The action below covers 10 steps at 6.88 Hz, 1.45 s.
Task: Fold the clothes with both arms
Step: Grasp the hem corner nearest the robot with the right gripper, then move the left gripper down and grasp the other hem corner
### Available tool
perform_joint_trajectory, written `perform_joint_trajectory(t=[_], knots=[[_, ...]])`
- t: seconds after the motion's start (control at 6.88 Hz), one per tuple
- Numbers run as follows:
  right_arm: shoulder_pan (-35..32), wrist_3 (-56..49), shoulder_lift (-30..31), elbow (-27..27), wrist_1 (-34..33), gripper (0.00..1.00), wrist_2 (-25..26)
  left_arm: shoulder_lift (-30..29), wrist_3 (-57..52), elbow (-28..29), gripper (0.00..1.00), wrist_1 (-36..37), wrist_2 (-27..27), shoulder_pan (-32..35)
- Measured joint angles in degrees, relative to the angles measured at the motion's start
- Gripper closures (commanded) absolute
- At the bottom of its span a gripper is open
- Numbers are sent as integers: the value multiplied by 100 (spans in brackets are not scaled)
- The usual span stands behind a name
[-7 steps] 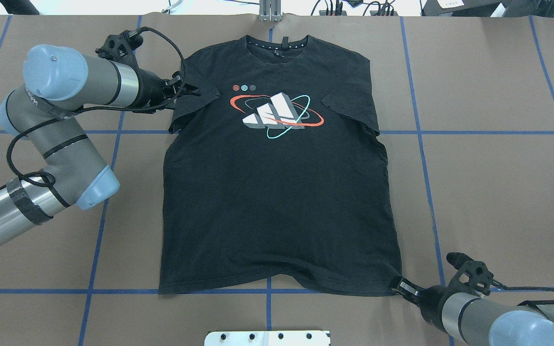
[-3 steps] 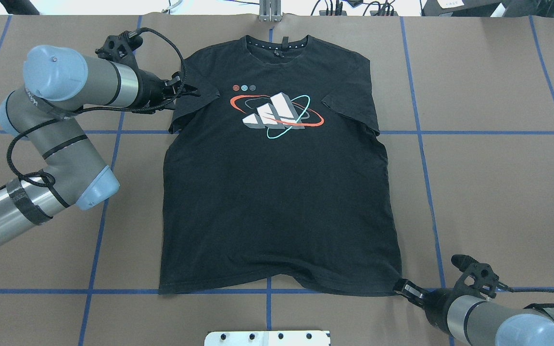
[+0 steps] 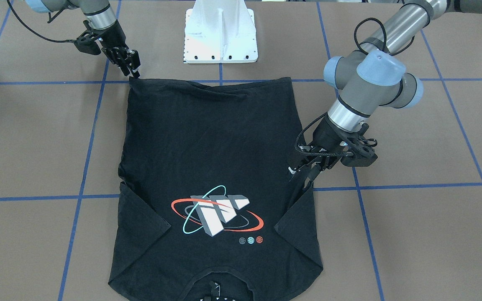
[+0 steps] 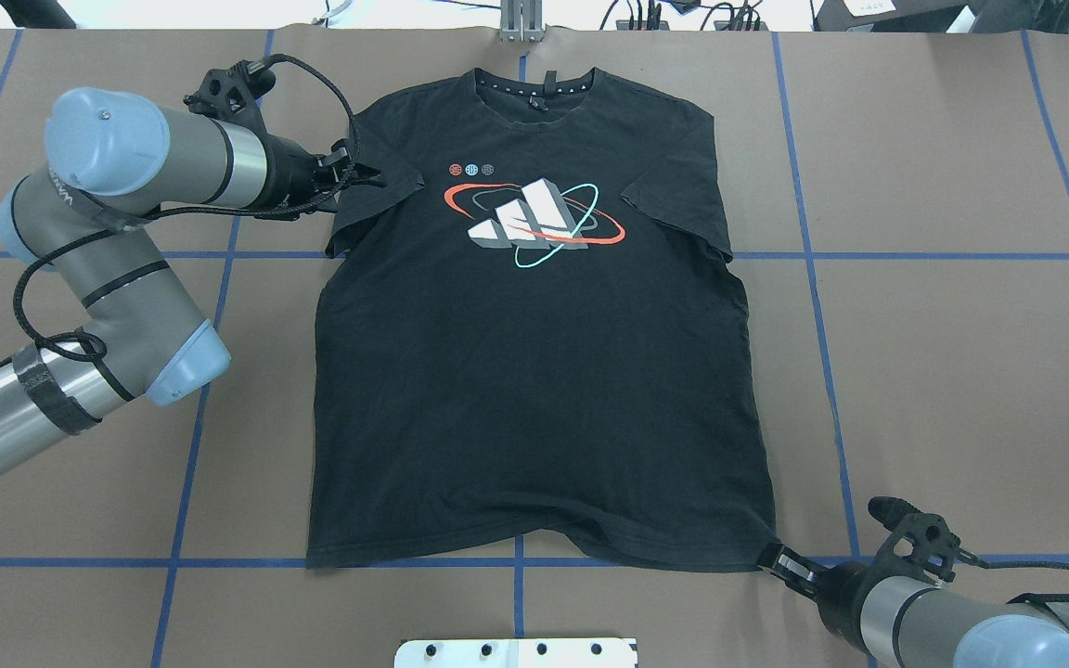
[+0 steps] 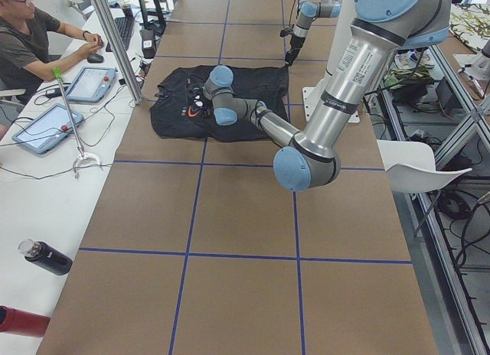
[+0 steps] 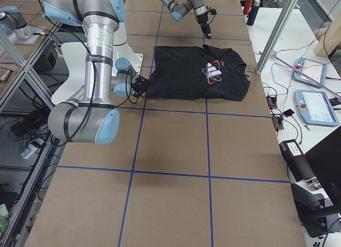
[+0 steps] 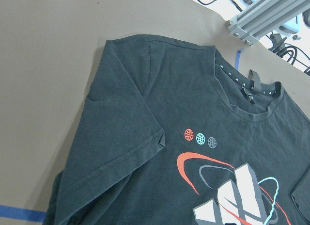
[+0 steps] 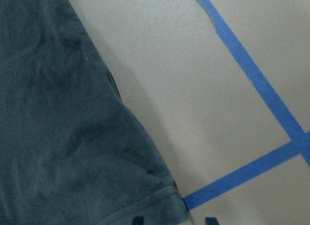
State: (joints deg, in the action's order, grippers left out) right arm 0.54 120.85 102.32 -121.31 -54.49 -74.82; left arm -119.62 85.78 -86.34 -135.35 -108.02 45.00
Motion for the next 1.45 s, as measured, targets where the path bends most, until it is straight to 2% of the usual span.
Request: perform_joint_trajectory(t=[0.15,1.02,1.16,1.45], knots=[[3,0,-1,-1,0,100,7,0,-2,5,21,0,0,0],[-14,0,24,-167,7,100,-13,99,169,-142,21,-1,2,-3],[-14,0,35,-250,8,100,-67,273,472,-367,21,0,74,-86],[-24,0,85,-432,19,100,-328,1347,1083,-1568,8,23,532,-636]])
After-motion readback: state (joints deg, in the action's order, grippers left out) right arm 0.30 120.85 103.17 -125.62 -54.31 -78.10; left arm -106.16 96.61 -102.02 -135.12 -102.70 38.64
